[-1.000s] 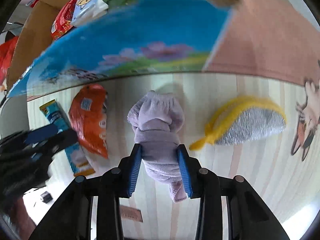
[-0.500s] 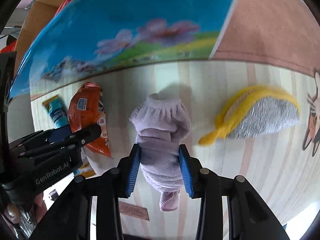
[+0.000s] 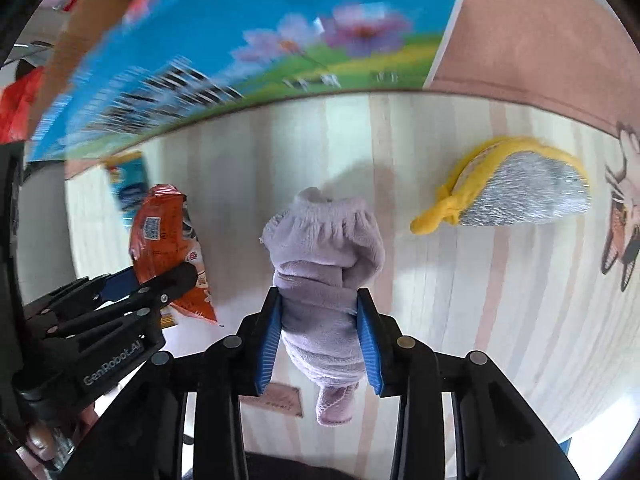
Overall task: Organize soft objects
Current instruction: 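Place the lavender cloth in the box with the right tool while the left releases the orange bag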
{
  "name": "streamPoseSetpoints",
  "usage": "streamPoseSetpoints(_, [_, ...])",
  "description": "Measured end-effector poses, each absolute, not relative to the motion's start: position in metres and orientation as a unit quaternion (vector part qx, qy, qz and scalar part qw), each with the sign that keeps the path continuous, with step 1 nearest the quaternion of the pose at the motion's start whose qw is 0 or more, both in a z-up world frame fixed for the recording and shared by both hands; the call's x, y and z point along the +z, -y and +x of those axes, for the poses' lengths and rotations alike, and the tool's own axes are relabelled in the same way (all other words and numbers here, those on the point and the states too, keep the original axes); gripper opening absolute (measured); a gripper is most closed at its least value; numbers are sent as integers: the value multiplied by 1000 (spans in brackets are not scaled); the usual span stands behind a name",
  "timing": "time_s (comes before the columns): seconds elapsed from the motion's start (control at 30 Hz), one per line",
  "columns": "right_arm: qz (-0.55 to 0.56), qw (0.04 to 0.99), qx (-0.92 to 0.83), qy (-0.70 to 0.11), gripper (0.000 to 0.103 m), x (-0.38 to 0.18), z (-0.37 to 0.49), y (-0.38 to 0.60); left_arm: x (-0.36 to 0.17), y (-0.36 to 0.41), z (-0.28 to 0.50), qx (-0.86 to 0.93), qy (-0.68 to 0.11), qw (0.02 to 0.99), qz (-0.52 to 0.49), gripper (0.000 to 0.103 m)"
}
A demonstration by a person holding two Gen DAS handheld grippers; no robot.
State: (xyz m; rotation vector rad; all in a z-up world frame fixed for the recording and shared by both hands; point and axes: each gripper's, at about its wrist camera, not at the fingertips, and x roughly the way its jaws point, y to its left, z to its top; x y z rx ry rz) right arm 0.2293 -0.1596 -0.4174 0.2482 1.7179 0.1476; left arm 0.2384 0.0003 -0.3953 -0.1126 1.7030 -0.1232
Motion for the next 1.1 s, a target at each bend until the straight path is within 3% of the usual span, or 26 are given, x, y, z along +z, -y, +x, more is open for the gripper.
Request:
streamPoseSetpoints(0.2, [151,691,106,-699,38,-326,230,165,-295,-18,245,-85,-696,708,-84,38])
streamPoseSetpoints(0.37, [171,729,119,-652,38,-263,269,160,-256,-31,299,-94,-688,712,-104,38])
streamPoseSetpoints(0.5, [182,733,110,-646,38,-266,315,145,-273,-34,350,-78,-706,698,-87,38])
streamPoseSetpoints(0.7, [179,712,90,-673,38,-325,368,124,-345,-49,407,-59,-769,628,-102,38])
streamPoseSetpoints(0.87, [167,693,86,-696,38,-374,386,116,-394,-44,417,-67,-804,581,-105,38])
streamPoseSetpoints(1.1, [138,682,81,-714,39,-401,398,105,-416,-38,418,-77,-817,561,-106,40])
